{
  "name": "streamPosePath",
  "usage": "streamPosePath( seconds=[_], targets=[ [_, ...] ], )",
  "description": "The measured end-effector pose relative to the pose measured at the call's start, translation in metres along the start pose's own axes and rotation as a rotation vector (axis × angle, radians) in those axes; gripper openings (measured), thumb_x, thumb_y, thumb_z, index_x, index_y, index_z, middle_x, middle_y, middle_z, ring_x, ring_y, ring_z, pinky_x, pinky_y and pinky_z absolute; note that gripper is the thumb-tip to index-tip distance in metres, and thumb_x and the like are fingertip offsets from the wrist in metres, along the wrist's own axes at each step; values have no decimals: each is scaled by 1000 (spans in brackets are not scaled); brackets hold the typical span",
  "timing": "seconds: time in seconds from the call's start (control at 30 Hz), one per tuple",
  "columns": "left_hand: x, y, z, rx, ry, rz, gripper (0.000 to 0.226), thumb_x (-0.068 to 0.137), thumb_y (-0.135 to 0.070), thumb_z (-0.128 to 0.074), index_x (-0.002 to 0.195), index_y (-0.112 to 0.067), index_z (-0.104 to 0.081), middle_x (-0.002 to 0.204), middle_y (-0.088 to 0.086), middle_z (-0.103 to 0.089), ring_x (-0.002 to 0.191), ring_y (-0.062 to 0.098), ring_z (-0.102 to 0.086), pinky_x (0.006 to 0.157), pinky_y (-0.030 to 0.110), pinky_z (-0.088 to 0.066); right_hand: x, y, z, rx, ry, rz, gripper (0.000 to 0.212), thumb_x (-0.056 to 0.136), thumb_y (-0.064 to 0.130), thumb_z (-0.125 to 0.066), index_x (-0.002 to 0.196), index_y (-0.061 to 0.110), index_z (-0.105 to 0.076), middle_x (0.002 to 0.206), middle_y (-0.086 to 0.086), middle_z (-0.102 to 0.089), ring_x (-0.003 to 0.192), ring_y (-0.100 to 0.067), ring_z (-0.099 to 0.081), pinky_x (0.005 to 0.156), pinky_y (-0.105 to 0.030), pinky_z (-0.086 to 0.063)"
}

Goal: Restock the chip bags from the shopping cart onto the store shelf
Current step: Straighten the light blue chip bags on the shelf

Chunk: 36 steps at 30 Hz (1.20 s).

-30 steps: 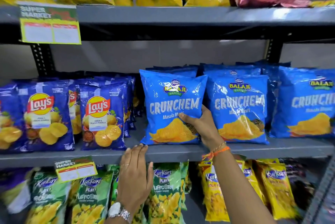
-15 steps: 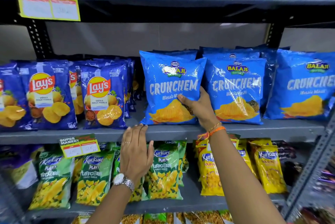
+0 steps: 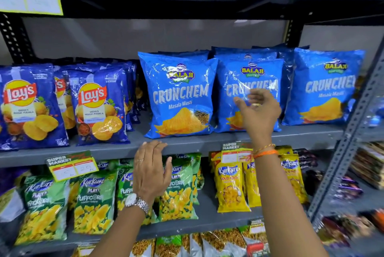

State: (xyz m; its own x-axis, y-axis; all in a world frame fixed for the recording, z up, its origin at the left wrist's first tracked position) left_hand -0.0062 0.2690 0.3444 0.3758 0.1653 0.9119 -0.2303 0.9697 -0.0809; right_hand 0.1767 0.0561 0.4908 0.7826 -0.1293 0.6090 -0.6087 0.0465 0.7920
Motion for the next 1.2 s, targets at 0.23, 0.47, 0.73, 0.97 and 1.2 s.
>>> streamPosePath(
  seconds=[0.23,0.47,0.73,0.97,1.2],
  targets=[
    [6,-21,-16,-62,12,-56,38,96,-30,-50,126,-7,-59,124,10,-62,117,28,-54,125,34,-20,54,-40,39,-292,116,-92,99,56,55,-92,133,10,-49,129,-9,-51,120,-30,-52,99,-41,-47],
    [6,-20,-17,-43,7,-46,39,94,-31,-50,128,-11,-57,128,4,-56,119,26,-51,124,28,-16,79,-62,45,49,346,-287,111,46,48,-95,136,8,-46,131,-6,-63,119,-24,-65,88,-33,-58],
    [5,-23,-20,-24,4,-26,39,96,-33,-50,127,-11,-57,126,7,-58,118,28,-52,124,32,-19,83,-69,42,123,298,-143,77,64,17,-95,129,3,-56,120,-8,-71,95,-6,-72,67,-12,-60],
    [3,-22,-22,-8,11,-28,39,97,-34,-49,129,-12,-55,128,5,-55,118,28,-51,125,31,-16,84,-75,45,154,286,-132,74,67,18,-93,130,4,-55,121,-6,-71,97,-3,-70,70,-14,-61],
    [3,-21,-21,-8,43,-26,39,97,-33,-51,129,-12,-55,128,5,-56,118,29,-53,125,32,-17,79,-71,44,106,241,-163,88,64,25,-95,137,10,-48,132,-5,-64,113,-16,-67,94,-32,-61]
  ],
)
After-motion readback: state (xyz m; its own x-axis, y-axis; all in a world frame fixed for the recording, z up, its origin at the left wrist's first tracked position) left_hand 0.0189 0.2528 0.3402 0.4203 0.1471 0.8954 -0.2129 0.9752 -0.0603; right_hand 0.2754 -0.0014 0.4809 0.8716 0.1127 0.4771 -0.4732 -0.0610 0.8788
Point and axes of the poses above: each hand's wrist, its own x-axis towards the middle knuckle, its own z-axis out of the back of the hand, y = z × x, the point moved 1 cm from there along x, towards the middle knuckle
